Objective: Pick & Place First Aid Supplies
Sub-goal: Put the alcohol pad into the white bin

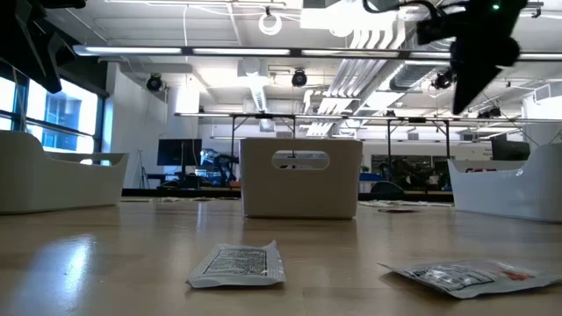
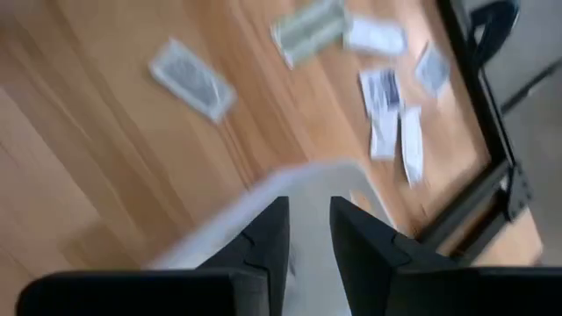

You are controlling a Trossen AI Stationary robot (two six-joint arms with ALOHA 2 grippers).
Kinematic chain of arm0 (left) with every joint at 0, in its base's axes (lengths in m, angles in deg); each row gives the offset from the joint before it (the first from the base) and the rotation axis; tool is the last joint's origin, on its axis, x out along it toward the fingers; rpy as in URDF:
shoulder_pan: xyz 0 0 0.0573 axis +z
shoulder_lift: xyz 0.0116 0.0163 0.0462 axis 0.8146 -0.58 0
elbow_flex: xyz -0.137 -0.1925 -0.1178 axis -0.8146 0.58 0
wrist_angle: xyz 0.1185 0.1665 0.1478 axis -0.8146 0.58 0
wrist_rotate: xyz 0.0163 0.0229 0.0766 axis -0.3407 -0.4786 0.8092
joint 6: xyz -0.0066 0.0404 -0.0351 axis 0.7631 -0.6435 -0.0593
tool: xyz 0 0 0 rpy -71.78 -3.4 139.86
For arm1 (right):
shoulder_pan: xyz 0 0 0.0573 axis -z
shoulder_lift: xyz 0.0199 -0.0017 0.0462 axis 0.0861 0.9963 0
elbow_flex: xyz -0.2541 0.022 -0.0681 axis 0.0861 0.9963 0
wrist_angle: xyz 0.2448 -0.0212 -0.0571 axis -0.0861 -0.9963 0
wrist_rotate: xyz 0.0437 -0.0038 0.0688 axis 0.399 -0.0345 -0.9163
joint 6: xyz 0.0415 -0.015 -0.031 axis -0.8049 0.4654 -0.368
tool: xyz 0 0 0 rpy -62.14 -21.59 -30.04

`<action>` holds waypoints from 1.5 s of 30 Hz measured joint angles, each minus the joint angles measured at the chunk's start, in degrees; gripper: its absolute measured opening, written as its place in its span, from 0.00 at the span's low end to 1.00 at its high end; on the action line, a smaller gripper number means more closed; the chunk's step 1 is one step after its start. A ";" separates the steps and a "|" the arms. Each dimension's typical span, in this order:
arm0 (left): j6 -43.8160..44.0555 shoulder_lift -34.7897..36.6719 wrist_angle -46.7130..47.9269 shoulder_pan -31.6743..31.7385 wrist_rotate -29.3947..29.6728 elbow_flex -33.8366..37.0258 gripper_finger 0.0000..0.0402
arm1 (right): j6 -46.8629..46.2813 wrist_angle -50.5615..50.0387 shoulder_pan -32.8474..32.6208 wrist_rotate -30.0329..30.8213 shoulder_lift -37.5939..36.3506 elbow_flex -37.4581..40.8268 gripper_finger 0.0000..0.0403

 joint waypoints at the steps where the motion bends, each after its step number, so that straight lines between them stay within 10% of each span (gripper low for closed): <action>1: 0.01 0.00 -0.01 0.00 0.00 0.00 0.32 | 0.02 1.31 0.45 0.71 0.00 -0.42 0.20; 24: -0.01 0.01 -0.01 -0.01 0.00 0.00 0.32 | 2.44 31.30 43.74 -7.38 15.15 -0.83 0.19; 45: 0.02 0.00 0.00 0.01 0.00 0.00 0.32 | -8.60 36.09 49.95 -7.71 27.62 -0.81 0.19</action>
